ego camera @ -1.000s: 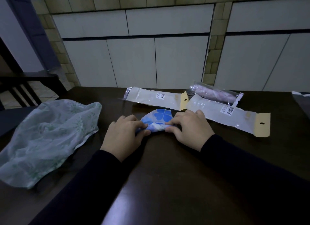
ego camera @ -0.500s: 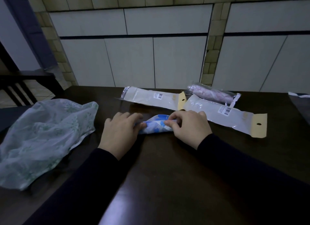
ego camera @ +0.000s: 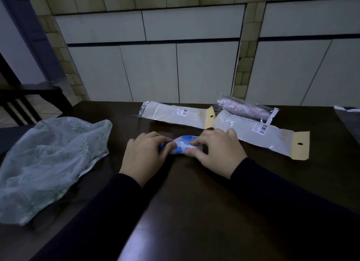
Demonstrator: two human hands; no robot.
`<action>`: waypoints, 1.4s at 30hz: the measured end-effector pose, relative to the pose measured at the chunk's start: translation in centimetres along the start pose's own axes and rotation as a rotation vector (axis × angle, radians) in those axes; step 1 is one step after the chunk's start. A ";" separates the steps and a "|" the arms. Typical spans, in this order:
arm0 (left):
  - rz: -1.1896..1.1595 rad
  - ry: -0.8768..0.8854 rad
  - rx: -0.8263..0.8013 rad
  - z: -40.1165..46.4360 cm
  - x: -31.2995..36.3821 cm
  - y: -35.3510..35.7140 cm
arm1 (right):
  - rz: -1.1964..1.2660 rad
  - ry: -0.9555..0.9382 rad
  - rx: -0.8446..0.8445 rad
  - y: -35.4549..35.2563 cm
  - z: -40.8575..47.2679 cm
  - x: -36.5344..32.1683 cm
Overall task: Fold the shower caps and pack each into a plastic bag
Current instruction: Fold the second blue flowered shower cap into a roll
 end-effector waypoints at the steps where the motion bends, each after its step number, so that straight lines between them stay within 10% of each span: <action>1: 0.006 -0.011 -0.015 0.1 -0.1 0.1 | -0.023 0.002 -0.020 0.1 -0.1 -0.1; 12: 0.061 0.245 0.033 -0.6 0.7 0.2 | -0.069 -0.028 -0.005 0.6 0.2 -0.4; 32: 0.020 0.105 -0.142 -0.7 1.9 0.8 | -0.031 0.129 -0.049 0.1 0.4 0.6; 42: -0.038 0.078 0.074 -0.9 1.9 -0.2 | -0.015 -0.052 0.033 -0.2 0.0 0.6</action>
Point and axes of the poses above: each hand's wrist, its own z-axis towards the middle knuckle, its own y-axis out of the palm, x = y × z, the point moved 5 cm from there along z, towards the middle knuckle, and after that the axes turned 6 degrees about x, right-handed, at the moved point
